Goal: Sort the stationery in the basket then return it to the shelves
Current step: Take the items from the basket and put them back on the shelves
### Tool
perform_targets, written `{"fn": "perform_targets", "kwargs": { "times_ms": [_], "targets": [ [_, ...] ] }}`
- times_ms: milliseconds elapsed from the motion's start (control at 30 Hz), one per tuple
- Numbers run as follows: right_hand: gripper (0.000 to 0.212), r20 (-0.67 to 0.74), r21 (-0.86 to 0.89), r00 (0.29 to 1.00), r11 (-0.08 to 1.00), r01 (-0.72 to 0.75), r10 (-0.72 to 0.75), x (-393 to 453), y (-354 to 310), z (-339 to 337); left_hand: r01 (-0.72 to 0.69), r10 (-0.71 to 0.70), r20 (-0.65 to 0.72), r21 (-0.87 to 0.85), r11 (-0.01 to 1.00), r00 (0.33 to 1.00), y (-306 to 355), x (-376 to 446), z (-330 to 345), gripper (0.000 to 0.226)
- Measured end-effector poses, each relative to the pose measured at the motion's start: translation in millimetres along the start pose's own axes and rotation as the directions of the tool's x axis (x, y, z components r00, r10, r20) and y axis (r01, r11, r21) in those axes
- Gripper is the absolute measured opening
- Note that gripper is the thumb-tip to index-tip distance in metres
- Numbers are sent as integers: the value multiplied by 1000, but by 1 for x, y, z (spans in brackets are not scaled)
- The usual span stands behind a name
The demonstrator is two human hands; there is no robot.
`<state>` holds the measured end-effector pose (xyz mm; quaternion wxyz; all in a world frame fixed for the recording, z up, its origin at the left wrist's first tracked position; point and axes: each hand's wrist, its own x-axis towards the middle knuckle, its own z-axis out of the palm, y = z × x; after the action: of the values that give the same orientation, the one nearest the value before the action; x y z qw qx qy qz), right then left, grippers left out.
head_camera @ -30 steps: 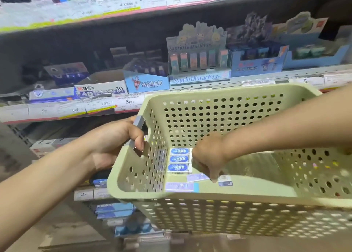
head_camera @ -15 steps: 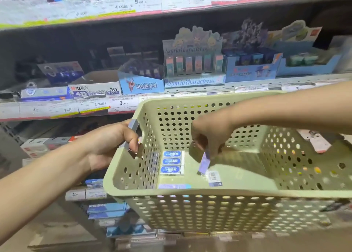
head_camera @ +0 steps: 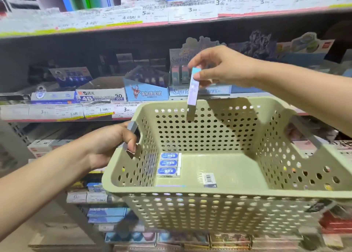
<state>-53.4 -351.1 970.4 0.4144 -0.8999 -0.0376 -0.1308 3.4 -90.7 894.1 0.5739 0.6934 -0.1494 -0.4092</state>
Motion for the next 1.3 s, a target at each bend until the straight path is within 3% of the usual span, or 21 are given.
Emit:
{"fn": "perform_targets", "kwargs": {
  "times_ms": [133,200,267,467,667,1100,1300],
  "targets": [
    [23,-290,-154,950,985,73,-116,27,11,0,6,-6,-4,12,1000,1000,0,4,-3,74],
    [21,-356,-309,913,947,88,-200,40,14,1,7,-7,-9,7,1000,1000,0,6,-4,80],
    [19,-378,-358,896,929,92,-234,53,17,0,14,-14,-10,-5,1000,1000,0,5,-3,77],
    [22,-289,-458,933,887,60,-213,73,21,1,8,-8,-9,-14,1000,1000,-1,6,-4,73],
    [24,-294,-407,942,913,33,-165,76,22,0,-6,5,-40,-7,1000,999,-1,7,-4,68],
    [18,-194,-459,951,879,131,-243,71,32,10,-1,0,-39,-7,1000,999,-1,11,-3,67],
    [22,-164,-572,953,812,118,-254,69,30,10,-1,1,-27,-7,1000,1000,-1,11,1,60]
  ]
}}
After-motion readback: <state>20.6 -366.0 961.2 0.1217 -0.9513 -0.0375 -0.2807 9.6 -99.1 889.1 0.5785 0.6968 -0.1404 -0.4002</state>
